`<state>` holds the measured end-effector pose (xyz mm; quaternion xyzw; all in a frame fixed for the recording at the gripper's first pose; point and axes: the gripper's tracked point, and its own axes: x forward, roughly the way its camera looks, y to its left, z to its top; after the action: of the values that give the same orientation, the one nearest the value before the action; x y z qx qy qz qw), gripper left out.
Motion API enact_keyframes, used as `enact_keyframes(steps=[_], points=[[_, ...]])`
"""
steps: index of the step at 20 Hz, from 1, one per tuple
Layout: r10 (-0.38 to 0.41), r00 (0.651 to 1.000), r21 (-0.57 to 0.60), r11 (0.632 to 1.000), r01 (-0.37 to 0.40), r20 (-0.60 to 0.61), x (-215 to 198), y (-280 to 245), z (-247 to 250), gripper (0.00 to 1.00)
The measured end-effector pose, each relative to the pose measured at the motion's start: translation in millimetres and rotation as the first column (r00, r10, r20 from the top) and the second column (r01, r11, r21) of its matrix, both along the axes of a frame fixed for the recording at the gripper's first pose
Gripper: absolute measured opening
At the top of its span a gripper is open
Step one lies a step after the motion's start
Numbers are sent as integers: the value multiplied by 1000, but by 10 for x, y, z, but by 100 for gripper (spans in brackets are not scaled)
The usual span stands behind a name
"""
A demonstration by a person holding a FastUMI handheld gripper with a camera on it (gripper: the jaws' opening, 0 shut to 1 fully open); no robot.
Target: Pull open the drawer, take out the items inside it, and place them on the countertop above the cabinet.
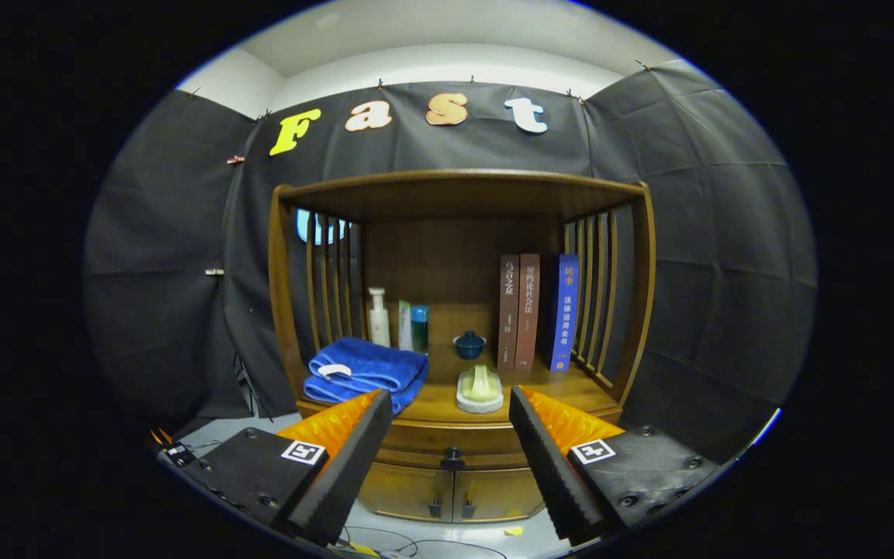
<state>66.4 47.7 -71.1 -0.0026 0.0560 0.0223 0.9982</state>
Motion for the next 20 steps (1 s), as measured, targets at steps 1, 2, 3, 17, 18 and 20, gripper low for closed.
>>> enact_keyframes(steps=[1, 2, 3, 17, 18, 20], points=[[-1, 1000, 15, 1000, 1, 4, -9, -6, 93, 99], [2, 1000, 34, 999, -2, 11, -11, 6, 169, 99], [5, 1000, 48, 999, -5, 17, -9, 15, 234, 99], [-41, 999, 52, 998, 41, -1, -79, -362, 380, 100], [-42, 999, 47, 998, 42, 0, -84, -385, 376, 99], [-42, 999, 37, 998, 42, -4, -107, -407, 370, 99]])
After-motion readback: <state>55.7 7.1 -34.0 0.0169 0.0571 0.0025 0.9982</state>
